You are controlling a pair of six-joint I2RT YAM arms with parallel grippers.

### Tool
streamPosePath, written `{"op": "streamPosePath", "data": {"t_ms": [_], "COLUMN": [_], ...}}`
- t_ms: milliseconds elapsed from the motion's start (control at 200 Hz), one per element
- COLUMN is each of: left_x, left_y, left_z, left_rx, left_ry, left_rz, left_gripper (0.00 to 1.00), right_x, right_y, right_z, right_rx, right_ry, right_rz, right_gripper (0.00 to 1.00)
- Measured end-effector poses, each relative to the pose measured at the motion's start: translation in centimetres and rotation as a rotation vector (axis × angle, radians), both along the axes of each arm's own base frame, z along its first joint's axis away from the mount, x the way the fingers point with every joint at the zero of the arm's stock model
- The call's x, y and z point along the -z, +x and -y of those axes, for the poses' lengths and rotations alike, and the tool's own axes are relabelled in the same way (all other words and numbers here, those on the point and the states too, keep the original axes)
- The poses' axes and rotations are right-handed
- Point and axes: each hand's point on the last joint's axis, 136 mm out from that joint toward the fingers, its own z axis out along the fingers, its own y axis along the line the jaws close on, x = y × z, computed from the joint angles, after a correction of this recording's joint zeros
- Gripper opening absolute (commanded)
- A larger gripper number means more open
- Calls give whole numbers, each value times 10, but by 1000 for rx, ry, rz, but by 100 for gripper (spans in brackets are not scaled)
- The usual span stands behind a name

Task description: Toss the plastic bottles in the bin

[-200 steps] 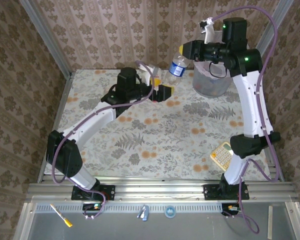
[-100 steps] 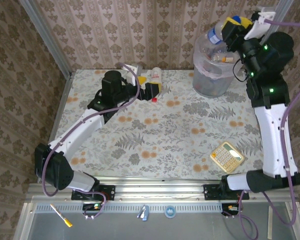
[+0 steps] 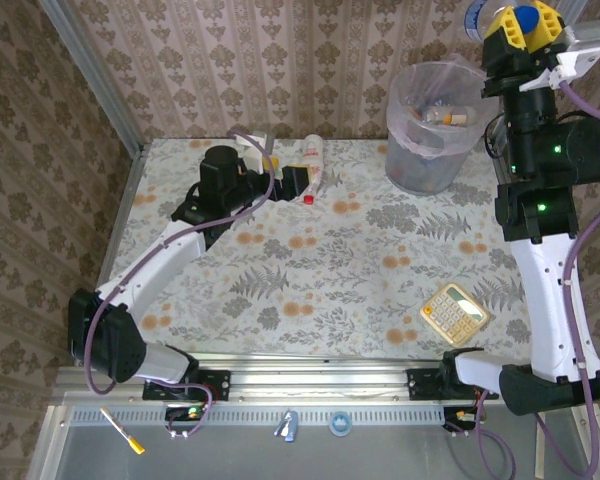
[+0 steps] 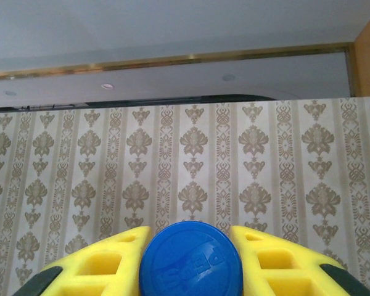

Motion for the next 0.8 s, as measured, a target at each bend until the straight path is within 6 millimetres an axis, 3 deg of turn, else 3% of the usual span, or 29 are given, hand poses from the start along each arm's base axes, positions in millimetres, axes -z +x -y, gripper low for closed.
{"op": "streamPosePath", "data": {"t_ms": [415, 520, 615, 655, 690, 730, 800], "left_x": [0, 0, 1, 1, 2, 3, 6], "left_y": [4, 4, 4, 5, 6, 6, 7], "left_z": [-7, -8, -8, -9, -10, -11, -13], "left_rx": [-29, -31, -31, -34, -37, -39, -47], "left_ry": [3, 3, 5, 5, 5, 7, 13], "left_rz": [2, 2, -1, -2, -5, -9, -20], "left_gripper": [100, 100, 100, 100, 100, 100, 100], "right_x": [2, 3, 1, -1, 4, 12, 45], "right_y": [5, 22, 60, 78, 101, 126, 169], "right_z": [2, 3, 14, 22, 31, 40, 54], "right_rx": [29, 45, 65, 69, 75, 81, 87], "right_ry": [-17, -19, -4, 10, 30, 57, 104], "right_rz": [-6, -53, -156, -208, -273, -341, -478], "right_gripper": [0, 0, 1, 7, 24, 52, 74]}}
